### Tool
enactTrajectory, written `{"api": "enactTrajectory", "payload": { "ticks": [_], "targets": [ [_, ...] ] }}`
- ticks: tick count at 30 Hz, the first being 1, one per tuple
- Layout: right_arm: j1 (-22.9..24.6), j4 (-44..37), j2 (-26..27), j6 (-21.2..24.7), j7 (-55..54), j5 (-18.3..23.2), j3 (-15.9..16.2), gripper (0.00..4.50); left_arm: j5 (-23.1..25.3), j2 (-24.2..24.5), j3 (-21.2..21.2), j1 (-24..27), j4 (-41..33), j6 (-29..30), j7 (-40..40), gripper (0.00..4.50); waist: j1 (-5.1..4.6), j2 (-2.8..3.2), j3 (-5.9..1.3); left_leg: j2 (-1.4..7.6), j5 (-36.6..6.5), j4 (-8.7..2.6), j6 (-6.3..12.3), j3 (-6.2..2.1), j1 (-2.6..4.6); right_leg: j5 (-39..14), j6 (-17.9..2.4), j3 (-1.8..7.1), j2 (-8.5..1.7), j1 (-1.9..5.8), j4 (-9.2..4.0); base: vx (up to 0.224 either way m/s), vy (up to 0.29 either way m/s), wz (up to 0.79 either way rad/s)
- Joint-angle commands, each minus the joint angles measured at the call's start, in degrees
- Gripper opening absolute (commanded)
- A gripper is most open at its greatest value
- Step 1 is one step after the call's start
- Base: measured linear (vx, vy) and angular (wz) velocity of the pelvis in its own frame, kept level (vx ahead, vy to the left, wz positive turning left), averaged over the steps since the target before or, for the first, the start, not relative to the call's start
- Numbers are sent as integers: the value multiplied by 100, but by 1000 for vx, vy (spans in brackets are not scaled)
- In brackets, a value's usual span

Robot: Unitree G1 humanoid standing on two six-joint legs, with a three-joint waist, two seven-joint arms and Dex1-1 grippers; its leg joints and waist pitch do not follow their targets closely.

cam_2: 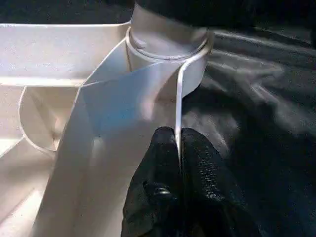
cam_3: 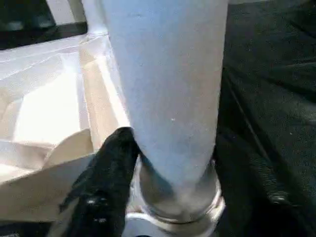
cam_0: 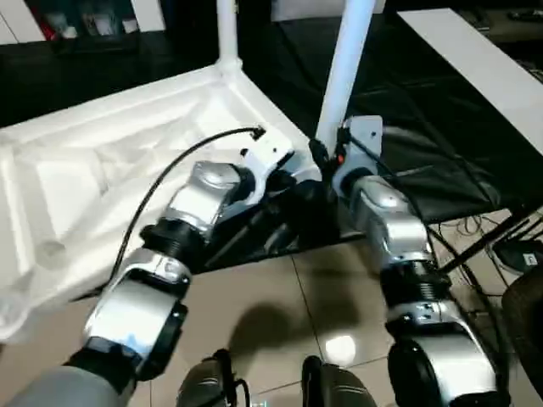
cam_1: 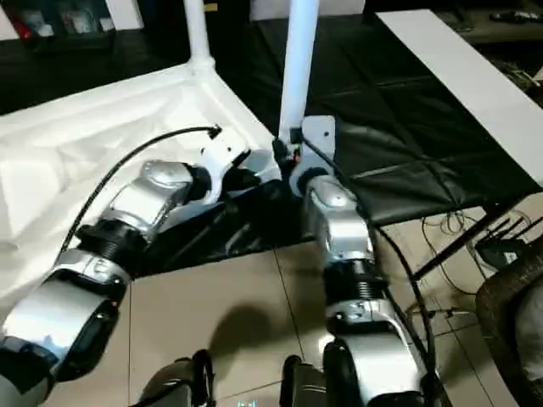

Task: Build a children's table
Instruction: Rotate leg to tighten

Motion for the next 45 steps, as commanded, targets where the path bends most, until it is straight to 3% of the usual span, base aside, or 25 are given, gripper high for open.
{"api": "enactTrajectory", "payload": {
  "ticks": [1, 2, 4, 5, 7, 9, 11, 13, 16, 20, 22, 29, 32, 33, 37, 45],
  "targets": [
    [-3, 205, 560, 81, 426, 246, 602, 278, -53, -297, 41, -239, -32, -104, 445, 0, 4, -54, -535, 360, -1696, -413, 179, -224, 262, -1602, -1069, 298, -461, 230, -388, 0, 0, 0],
    [-25, 243, 484, 0, 460, 253, 530, 303, -53, -255, 53, -217, 16, -155, 423, 0, 10, -52, -543, 364, -1581, -405, 260, -217, 263, -1486, -1115, 295, -459, 234, -375, 0, 0, 0],
    [-19, 253, 413, -30, 488, 259, 497, 313, -55, -222, 58, -202, 25, -181, 398, 0, 1, -53, -558, 353, -1591, -393, 331, -215, 244, -1512, -1121, 288, -464, 254, -370, 0, 0, 0],
    [-1, 249, 298, -105, 567, 291, 450, 325, -56, -171, 37, -172, 9, -247, 297, 0, -7, -67, -585, 347, -1403, -379, 406, -224, 202, -1327, -1132, 280, -471, 295, -339, 0, 0, 0],
    [45, 202, 77, -208, 812, 344, 428, 337, -56, -89, 1, -104, -51, -313, 104, 0, -2, -68, -632, 345, -1014, -330, 595, -204, 192, -797, -1233, 275, -461, 310, -289, 0, 0, 0],
    [126, 132, -274, -399, 1278, 314, 431, 357, -70, 65, -109, 57, -235, -436, -354, 0, 24, -69, -653, 331, -529, -282, 882, -173, 170, -45, -1460, 268, -437, 329, -187, 0, 0, 0],
    [279, 24, -767, -562, 2016, 279, 525, 377, -84, 263, -193, 234, -394, -501, -760, 0, 29, -42, -671, 335, -400, -252, 1030, -174, 155, 255, -1598, 253, -436, 358, -150, 0, 0, 0],
    [366, -41, -1043, -569, 2409, 311, 556, 389, -55, 376, -253, 304, -414, -612, -906, 0, 18, -60, -673, 352, -372, -236, 1119, -168, 159, 363, -1689, 254, -432, 362, -132, 0, 0, 0],
    [511, -201, -1576, -620, 3083, 439, 568, 397, -6, 601, -361, 430, -444, -802, -1175, 0, 56, -60, -654, 368, -649, -237, 1047, -151, 209, -128, -1728, 259, -429, 342, -198, 0, 0, 0],
    [708, -421, -2157, -758, 3939, 550, 729, 397, 60, 850, -489, 567, -515, -1044, -1538, 0, 76, -59, -595, 398, -1293, -285, 694, -170, 234, -1214, -1512, 263, -435, 301, -299, 0, 0, 0],
    [849, -641, -2477, -726, 4423, 692, 726, 397, 147, 1032, -611, 656, -582, -1303, -1821, 0, 89, -73, -608, 399, -1445, -295, 582, -187, 226, -1555, -1371, 265, -452, 315, -331, 0, 0, 0],
    [919, -673, -2764, -816, 4822, 851, 658, 397, 7, 1198, -709, 728, -673, -1695, -2470, 0, 135, -52, -622, 396, -1456, -286, 499, -181, 230, -1619, -1383, 270, -466, 280, -343, 0, 0, 0],
    [974, -710, -2940, -773, 5567, 1093, 794, 397, -156, 1353, -843, 860, -903, -1847, -3124, 0, 190, -46, -657, 415, -1269, -267, 600, -160, 232, -1210, -1498, 265, -443, 288, -281, 0, 0, 0],
    [985, -724, -2966, -757, 5703, 1134, 821, 397, -172, 1369, -856, 870, -923, -1851, -3184, 0, 211, -51, -649, 423, -1281, -258, 652, -143, 253, -1149, -1547, 271, -442, 262, -273, 0, 0, 0],
    [845, -518, -3040, -679, 6256, 1303, 894, 397, -278, 1477, -909, 927, -1079, -1902, -3567, 0, 273, -63, -666, 423, -1104, -240, 747, -140, 233, -1006, -1595, 265, -450, 276, -233, 0, 0, 0],
    [563, -217, -3122, -480, 7072, 1351, 1215, 324, -367, 1636, -966, 1026, -1342, -1904, -3992, 0, 296, -72, -640, 432, -1313, -262, 571, -157, 237, -1507, -1489, 265, -468, 253, -263, 0, 0, 0]
  ]
}}
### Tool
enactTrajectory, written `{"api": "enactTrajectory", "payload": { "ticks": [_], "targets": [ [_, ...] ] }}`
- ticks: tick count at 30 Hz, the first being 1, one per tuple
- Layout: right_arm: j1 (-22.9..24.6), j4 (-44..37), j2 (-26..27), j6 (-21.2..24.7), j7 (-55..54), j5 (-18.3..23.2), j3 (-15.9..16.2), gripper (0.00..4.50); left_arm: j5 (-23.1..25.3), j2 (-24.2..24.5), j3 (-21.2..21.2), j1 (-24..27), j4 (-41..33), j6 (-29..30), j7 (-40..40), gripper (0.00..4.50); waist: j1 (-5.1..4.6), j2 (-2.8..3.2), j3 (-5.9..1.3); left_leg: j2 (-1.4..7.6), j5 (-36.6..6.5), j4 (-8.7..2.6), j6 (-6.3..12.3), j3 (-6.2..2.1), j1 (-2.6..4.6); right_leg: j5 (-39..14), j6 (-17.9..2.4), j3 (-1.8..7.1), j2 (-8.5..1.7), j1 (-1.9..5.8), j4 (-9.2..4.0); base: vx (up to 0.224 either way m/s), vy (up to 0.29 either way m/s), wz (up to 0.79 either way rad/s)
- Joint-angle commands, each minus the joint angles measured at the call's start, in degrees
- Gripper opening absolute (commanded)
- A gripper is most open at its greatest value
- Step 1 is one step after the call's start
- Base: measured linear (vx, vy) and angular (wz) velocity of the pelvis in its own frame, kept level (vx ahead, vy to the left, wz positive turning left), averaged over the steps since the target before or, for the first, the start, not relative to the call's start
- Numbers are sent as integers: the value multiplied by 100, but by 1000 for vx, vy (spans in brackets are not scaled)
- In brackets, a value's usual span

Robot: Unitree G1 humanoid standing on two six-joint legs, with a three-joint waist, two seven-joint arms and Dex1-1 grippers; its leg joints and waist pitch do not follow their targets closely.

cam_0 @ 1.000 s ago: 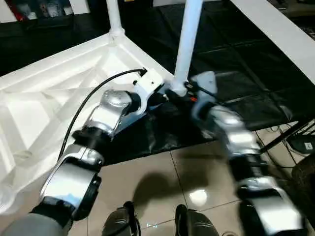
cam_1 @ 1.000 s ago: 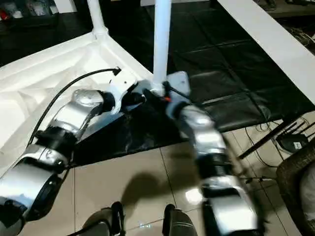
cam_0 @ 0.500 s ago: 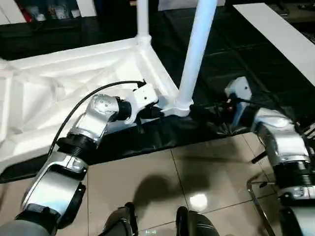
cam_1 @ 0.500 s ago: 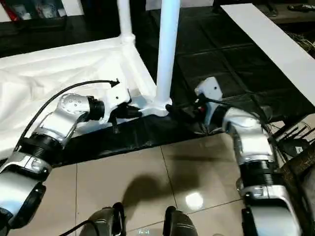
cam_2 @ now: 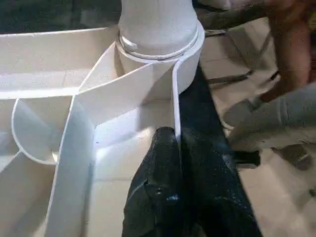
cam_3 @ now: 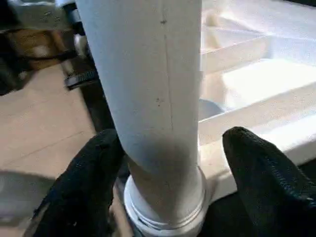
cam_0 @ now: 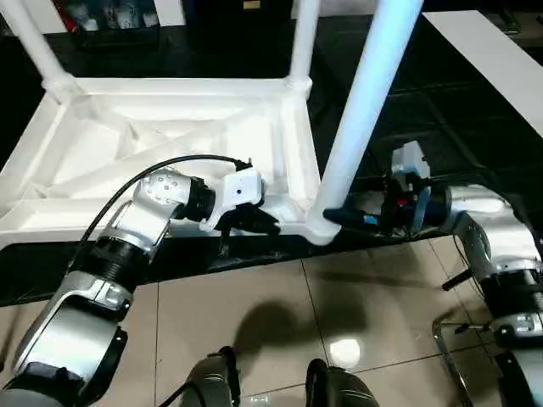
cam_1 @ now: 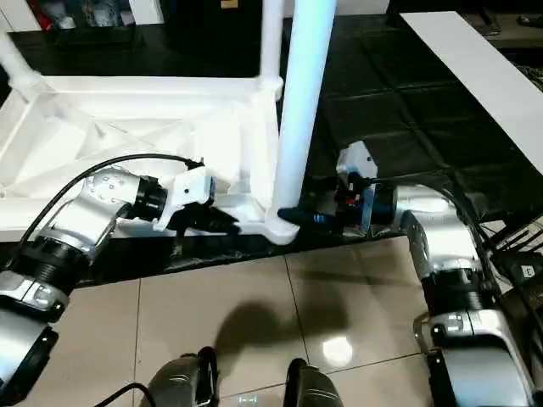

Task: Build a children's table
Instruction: Rotate leg to tighten

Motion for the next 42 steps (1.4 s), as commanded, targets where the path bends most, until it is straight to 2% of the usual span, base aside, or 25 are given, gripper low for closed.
{"api": "enactTrajectory", "payload": {
  "ticks": [1, 3, 8, 14, 20, 24, 26, 28, 29, 30, 31, 32, 33, 35, 37, 39, 40, 41, 42],
  "targets": [
    [-42, 91, -58, 12, 168, -10, 97, 324, 18, -18, -232, 69, -168, -40, -246, 0, -29, -71, -631, 424, -1318, -328, 501, -188, 275, -1664, -1482, 287, -433, 296, -340, 0, 0, 0],
    [-107, 203, -57, 26, 317, -15, 157, 293, -3, 1, -242, 92, -228, -9, -307, 0, -35, -73, -621, 422, -1396, -331, 452, -196, 272, -1791, -1458, 288, -434, 289, -342, 0, 0, 0],
    [-244, 381, -38, 42, 471, -13, 195, 248, -23, 22, -248, 121, -305, 34, -361, 0, -37, -78, -621, 418, -1414, -327, 428, -197, 270, -1900, -1419, 291, -431, 284, -346, 0, 0, 0],
    [-312, 468, -39, 23, 592, 23, 245, 202, -32, 34, -230, 147, -375, 103, -394, 0, -38, -73, -621, 417, -1321, -322, 489, -197, 264, -1699, -1462, 291, -421, 284, -324, 0, 0, 0],
    [-184, 315, -49, 142, 758, 70, 297, 190, -53, 48, -232, 171, -408, 174, -412, 0, -40, -74, -608, 421, -1379, -330, 467, -203, 267, -1812, -1442, 289, -422, 283, -333, 0, 0, 0],
    [-87, 184, 32, 176, 528, 127, 197, 190, -63, -2, -168, 130, -351, 323, -272, 0, -38, -74, -603, 421, -1376, -333, 466, -200, 273, -1793, -1445, 292, -419, 275, -333, 0, 0, 0],
    [-38, 61, 333, 275, -609, -93, 59, 190, -96, -99, -116, 62, -331, 575, -148, 0, -57, -68, -589, 417, -1424, -351, 404, -210, 265, -1923, -1411, 292, -423, 267, -344, 0, 0, 0],
    [-11, -28, 494, 427, -1081, -163, 3, 189, -78, -171, -95, 13, -285, 666, -24, 0, -86, -75, -566, 409, -1559, -372, 333, -226, 247, -2159, -1341, 288, -430, 263, -367, 0, 0, 0],
    [22, -122, 673, 576, -1583, -257, -42, 188, -18, -274, -70, -68, -169, 722, 192, 0, -105, -78, -556, 401, -1675, -382, 234, -236, 259, -2413, -1240, 288, -436, 260, -395, 0, 0, 0],
    [30, -143, 715, 605, -1698, -282, -51, 188, 0, -300, -65, -89, -135, 728, 249, 0, -151, -80, -537, 394, -1825, -394, 135, -252, 271, -2617, -1191, 291, -435, 233, -419, 0, 0, 0],
    [55, -215, 850, 705, -2028, -338, -88, 188, 63, -380, -48, -159, -25, 742, 445, 0, -168, -81, -542, 385, -1904, -393, 78, -259, 282, -2722, -1163, 284, -440, 237, -427, 0, 0, 0],
    [82, -316, 1056, 874, -2460, -376, -153, 188, 152, -502, -14, -275, 168, 748, 767, 0, -218, -57, -510, 377, -2079, -412, -34, -275, 280, -2978, -1046, 290, -443, 217, -475, 0, 0, 0],
    [105, -417, 1287, 1038, -2914, -455, -186, 188, 233, -676, 71, -438, 424, 790, 1267, 0, -221, -33, -521, 378, -2148, -410, -80, -287, 297, -3018, -1036, 284, -447, 213, -464, 0, 0, 0],
    [129, -540, 1602, 1231, -3531, -576, -211, 188, 293, -916, 206, -661, 749, 917, 1903, 0, -242, -60, -514, 355, -2340, -402, -199, -295, 345, -3263, -922, 275, -456, 169, -521, 0, 0, 0],
    [98, -545, 1905, 1339, -4112, -685, -242, 188, 313, -1095, 281, -810, 934, 1031, 2282, 0, -244, -55, -517, 349, -2334, -402, -189, -308, 335, -3302, -876, 270, -473, 182, -535, 0, 0, 0],
    [-10, -462, 2350, 1337, -4966, -777, -345, 188, 354, -1326, 385, -972, 1127, 1171, 2713, 0, -272, -46, -516, 349, -2420, -407, -197, -315, 350, -3352, -818, 261, -474, 152, -565, 0, 0, 0],
    [-29, -439, 2391, 1324, -5048, -786, -357, 188, 360, -1345, 395, -986, 1146, 1174, 2759, 0, -283, -46, -513, 345, -2437, -417, -200, -319, 343, -3322, -799, 251, -472, 167, -571, 0, 0, 0],
    [-222, -189, 2771, 1189, -5839, -895, -469, 188, 406, -1523, 470, -1106, 1318, 1192, 3138, 0, -287, -34, -517, 348, -2425, -427, -204, -327, 339, -3273, -790, 247, -472, 179, -574, 0, 0, 0],
    [-323, -45, 2982, 1121, -6255, -940, -543, 188, 426, -1609, 503, -1158, 1407, 1166, 3319, 0, -323, -5, -536, 356, -2469, -442, -266, -331, 344, -3143, -834, 247, -460, 153, -549, 0, 0, 0]
  ]
}}
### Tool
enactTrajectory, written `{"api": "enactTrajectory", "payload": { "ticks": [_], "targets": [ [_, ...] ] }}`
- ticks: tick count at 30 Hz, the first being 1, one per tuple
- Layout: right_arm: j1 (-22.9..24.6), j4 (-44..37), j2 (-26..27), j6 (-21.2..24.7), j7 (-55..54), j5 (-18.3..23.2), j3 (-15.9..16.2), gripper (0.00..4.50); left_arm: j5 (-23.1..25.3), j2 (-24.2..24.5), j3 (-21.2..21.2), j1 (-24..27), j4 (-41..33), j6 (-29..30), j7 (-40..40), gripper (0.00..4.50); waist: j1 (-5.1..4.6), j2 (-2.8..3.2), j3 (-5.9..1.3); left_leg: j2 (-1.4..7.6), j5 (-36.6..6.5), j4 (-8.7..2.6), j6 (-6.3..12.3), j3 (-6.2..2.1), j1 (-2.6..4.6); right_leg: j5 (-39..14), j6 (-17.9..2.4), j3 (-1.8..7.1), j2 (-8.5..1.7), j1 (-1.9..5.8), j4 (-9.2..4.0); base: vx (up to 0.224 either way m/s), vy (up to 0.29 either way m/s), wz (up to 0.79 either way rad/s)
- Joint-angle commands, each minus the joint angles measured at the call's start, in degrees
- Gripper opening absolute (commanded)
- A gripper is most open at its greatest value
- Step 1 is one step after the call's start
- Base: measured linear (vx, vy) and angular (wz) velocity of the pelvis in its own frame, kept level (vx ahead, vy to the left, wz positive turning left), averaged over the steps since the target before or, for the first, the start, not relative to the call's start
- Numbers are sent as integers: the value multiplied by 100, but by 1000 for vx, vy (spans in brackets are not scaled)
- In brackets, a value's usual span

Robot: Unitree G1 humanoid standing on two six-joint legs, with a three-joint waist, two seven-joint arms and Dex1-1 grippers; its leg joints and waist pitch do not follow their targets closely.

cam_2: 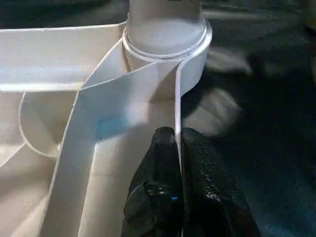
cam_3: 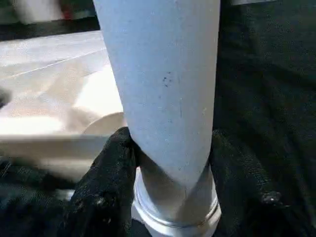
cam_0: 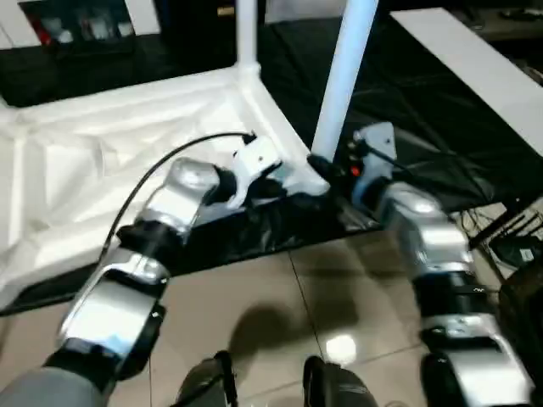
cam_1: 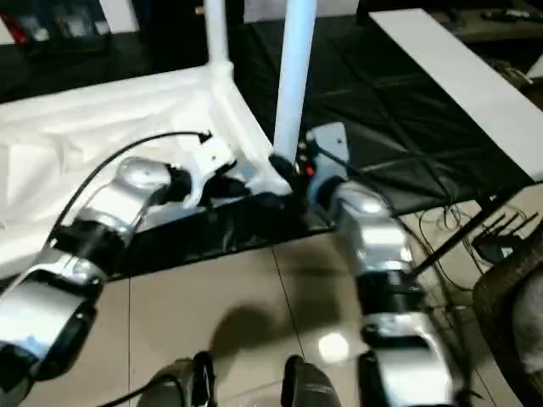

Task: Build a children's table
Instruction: Rotate leg to tighten

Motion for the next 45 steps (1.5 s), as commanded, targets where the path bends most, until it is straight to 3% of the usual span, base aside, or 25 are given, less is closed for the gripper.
{"api": "enactTrajectory", "payload": {
  "ticks": [1, 3, 4, 5, 12, 13, 19, 21, 25, 26, 29, 33, 35, 40, 42, 44, 45],
  "targets": [
    [-142, 367, 592, 38, -665, -29, 281, 188, -29, -461, 23, -231, 60, -56, 535, 0, -30, -15, -527, 352, -2547, -455, -291, -335, 311, -3063, -873, 229, -440, 177, -525, 0, 0, 0],
    [-202, 437, 827, -36, -1011, -55, 210, 188, -42, -568, 87, -288, 171, -99, 711, 0, -29, 8, -532, 360, -2586, -474, -283, -323, 326, -2864, -875, 249, -436, 167, -527, 0, 0, 0],
    [-225, 479, 999, -169, -1179, -35, 151, 223, -61, -633, 112, -315, 235, -119, 771, 0, -28, -9, -535, 358, -2605, -474, -272, -314, 335, -2804, -873, 255, -433, 161, -539, 0, 0, 0],
    [-245, 525, 1089, -289, -1275, -46, 133, 223, -62, -664, 109, -324, 264, -149, 806, 0, -25, -25, -541, 350, -2563, -468, -229, -297, 336, -2633, -909, 274, -433, 155, -524, 0, 0, 0],
    [-178, 447, 907, -683, -1141, -124, 107, 306, -8, -571, 49, -244, 268, -418, 572, 0, 0, -23, -570, 345, -2035, -460, 66, -241, 287, -1848, -1089, 313, -421, 229, -437, 0, 0, 0],
    [-66, 334, 634, -929, -901, -49, -13, 306, 44, -470, 12, -194, 306, -675, 350, 0, 1, -25, -572, 344, -1998, -457, 88, -236, 284, -1815, -1107, 315, -421, 234, -434, 0, 0, 0],
    [446, -243, -117, -1106, -160, 189, -297, 359, 125, -153, -112, -9, 320, -1360, -192, 0, 81, -69, -612, 343, -1443, -409, 434, -191, 267, -1419, -1120, 314, -408, 303, -400, 0, 0, 0],
    [700, -531, -339, -1155, 154, 281, -327, 371, 75, -75, -91, 62, 334, -1680, -345, 0, 112, -76, -644, 339, -1149, -375, 582, -184, 245, -1061, -1260, 309, -398, 321, -336, 0, 0, 0],
    [1273, -1344, -613, -921, 786, 775, -476, 408, 17, 59, 9, 146, 486, -2176, -394, 0, 137, -78, -674, 332, -997, -347, 801, -179, 213, -940, -1326, 292, -402, 359, -321, 0, 0, 0],
    [1462, -1618, -698, -853, 958, 889, -443, 429, -13, 100, 45, 163, 525, -2342, -459, 27, 129, -81, -671, 328, -1000, -345, 841, -187, 192, -1091, -1314, 278, -402, 369, -337, 0, 0, 0],
    [1924, -2312, -907, -532, 1360, 1248, -245, 448, -73, 281, 51, 139, 625, -2635, -871, 55, 141, -73, -661, 322, -1230, -365, 726, -200, 193, -1710, -1161, 257, -404, 364, -407, 0, 0, 0],
    [2093, -2487, -977, -499, 1587, 1239, -34, 450, -8, 422, -4, 92, 664, -2665, -1037, 91, 107, -55, -646, 365, -1509, -399, 522, -221, 225, -2032, -1082, 256, -403, 299, -427, 0, 0, 0],
    [2168, -2555, -966, -493, 1623, 1229, 39, 450, 11, 510, -15, 68, 685, -2681, -1120, 98, 100, -37, -659, 377, -1572, -406, 426, -218, 242, -1905, -1172, 273, -403, 282, -411, 0, 0, 0],
    [2225, -2660, -898, -407, 1524, 1290, 50, 450, -35, 615, 41, 84, 642, -2667, -1200, 137, 132, -42, -686, 373, -1479, -390, 387, -203, 249, -1653, -1272, 288, -417, 295, -373, 0, 0, 0],
    [2330, -2871, -911, -257, 1555, 1384, 156, 450, -177, 688, 121, 231, 380, -2588, -1392, 148, 147, -59, -697, 374, -1408, -381, 405, -203, 242, -1622, -1286, 287, -434, 320, -363, 0, 0, 0],
    [2419, -3007, -949, -200, 1633, 1385, 282, 450, -252, 784, 137, 404, 63, -2428, -1548, 166, 154, -38, -718, 390, -1315, -386, 448, -202, 239, -1432, -1329, 286, -415, 309, -329, 0, 0, 0],
    [2500, -3131, -1041, -149, 1884, 1422, 479, 450, -21, 1029, 14, 552, -205, -2430, -1522, 173, 151, -61, -731, 388, -1304, -383, 455, -195, 246, -1389, -1330, 280, -404, 307, -325, 0, 0, 0]
  ]
}}
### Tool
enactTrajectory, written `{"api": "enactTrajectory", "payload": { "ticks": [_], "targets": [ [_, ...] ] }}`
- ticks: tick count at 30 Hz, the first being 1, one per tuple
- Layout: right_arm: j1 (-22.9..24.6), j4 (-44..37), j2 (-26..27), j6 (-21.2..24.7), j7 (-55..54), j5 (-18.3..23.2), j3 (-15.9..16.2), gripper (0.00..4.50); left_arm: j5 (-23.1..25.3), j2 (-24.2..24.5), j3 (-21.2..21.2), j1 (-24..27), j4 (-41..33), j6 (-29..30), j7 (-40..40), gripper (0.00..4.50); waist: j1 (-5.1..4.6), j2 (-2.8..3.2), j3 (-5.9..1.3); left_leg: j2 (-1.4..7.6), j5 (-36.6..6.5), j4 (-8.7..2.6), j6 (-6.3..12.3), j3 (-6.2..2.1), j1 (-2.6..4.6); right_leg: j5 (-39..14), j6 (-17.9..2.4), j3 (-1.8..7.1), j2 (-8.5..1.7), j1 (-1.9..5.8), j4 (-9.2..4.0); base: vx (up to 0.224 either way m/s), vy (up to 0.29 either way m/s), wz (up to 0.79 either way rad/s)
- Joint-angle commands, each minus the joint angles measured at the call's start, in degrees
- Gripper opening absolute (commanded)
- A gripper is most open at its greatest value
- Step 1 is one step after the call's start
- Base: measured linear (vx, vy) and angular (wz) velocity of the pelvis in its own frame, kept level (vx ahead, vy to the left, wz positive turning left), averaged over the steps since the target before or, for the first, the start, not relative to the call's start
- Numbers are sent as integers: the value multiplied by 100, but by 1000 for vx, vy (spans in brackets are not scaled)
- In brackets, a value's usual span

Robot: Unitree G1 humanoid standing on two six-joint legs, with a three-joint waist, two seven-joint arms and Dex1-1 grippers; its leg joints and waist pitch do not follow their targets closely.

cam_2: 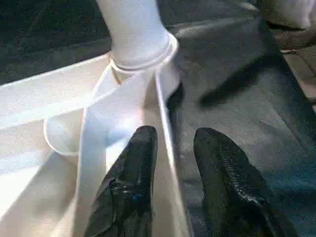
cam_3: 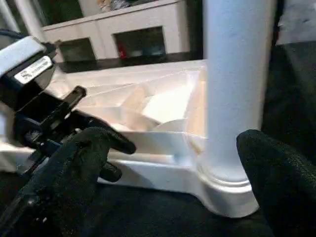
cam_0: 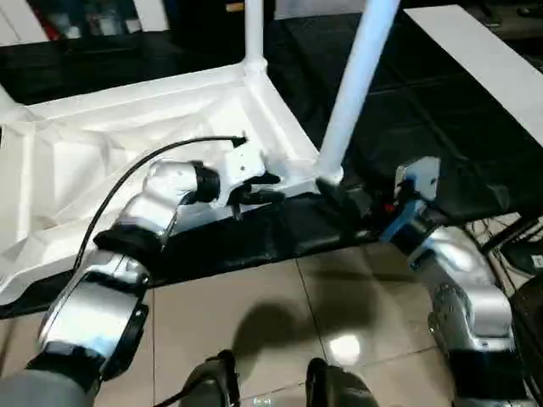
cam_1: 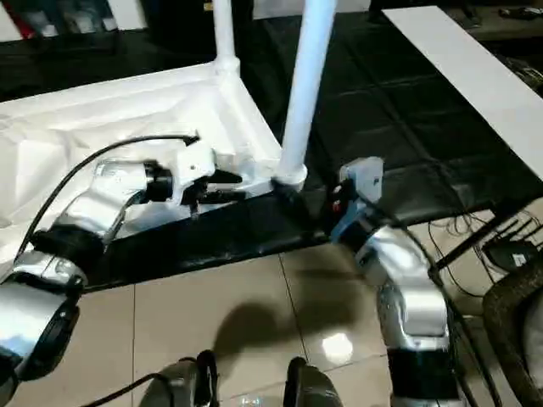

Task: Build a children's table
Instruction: Rotate leg to tighten

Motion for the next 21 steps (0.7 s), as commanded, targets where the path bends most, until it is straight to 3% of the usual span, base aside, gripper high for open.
{"api": "enactTrajectory", "payload": {
  "ticks": [1, 4, 5, 7, 13, 15, 16, 17, 18, 21],
  "targets": [
    [128, -243, -113, 94, 253, 89, 179, 450, 152, 219, -77, 119, -325, 56, -54, 178, 15, -79, -688, 406, -1307, -329, 454, -208, 247, -1424, -1294, 273, -412, 325, -297, 0, 0, 0],
    [180, -330, -202, 120, 476, 114, 335, 450, 434, 431, -196, 172, -409, -35, 68, 207, 5, -53, -677, 410, -1504, -351, 343, -213, 261, -1657, -1145, 280, -403, 298, -332, 0, 0, 0],
    [188, -348, -252, 144, 545, 98, 402, 450, 628, 584, -286, 179, -405, -15, 135, 215, 4, -79, -691, 411, -1567, -352, 274, -214, 272, -1730, -1133, 281, -408, 300, -333, 0, 0, 0],
    [160, -284, -281, 120, 567, 27, 462, 450, 1193, 910, -556, 107, -244, -163, 466, 239, 13, -55, -708, 422, -1647, -361, 153, -235, 281, -1851, -1053, 285, -410, 291, -333, 0, 0, 0],
    [147, -234, -246, 124, 445, 14, 425, 450, 1467, 1034, -600, -2, -142, -179, 992, 283, 4, -60, -722, 411, -1943, -358, -59, -240, 304, -2009, -1031, 289, -423, 271, -355, 0, 0, 0],
    [185, -220, -172, 121, 163, -21, 359, 450, 1642, 1140, -460, -47, -102, -224, 1813, 296, 16, 2, -732, 409, -2030, -357, -109, -263, 293, -2085, -998, 284, -420, 270, -360, 0, 0, 0],
    [214, -232, -140, 92, 77, -45, 341, 450, 1513, 1124, -294, 12, -157, -200, 1936, 296, 11, 11, -744, 408, -2072, -357, -140, -264, 297, -2089, -1003, 281, -419, 276, -359, 0, 0, 0],
    [287, -274, -89, 33, -105, -122, 315, 450, 1005, 987, 173, 242, -453, -43, 1994, 296, -2, -14, -745, 396, -2096, -355, -159, -267, 275, -2080, -1025, 266, -413, 287, -352, 0, 0, 0],
    [300, -282, -82, 27, -141, -139, 311, 450, 894, 951, 264, 291, -527, 1, 1994, 296, 0, -13, -747, 399, -2112, -344, -177, -263, 277, -2099, -1068, 265, -434, 290, -358, 0, 0, 0],
    [380, -322, 55, -11, -562, -284, 215, 450, -25, 525, 1021, 738, -1331, 628, 2174, 296, 26, -4, -730, 405, -2244, -330, -188, -250, 320, -2186, -1168, 266, -423, 238, -391, 0, 0, 0]
  ]
}}
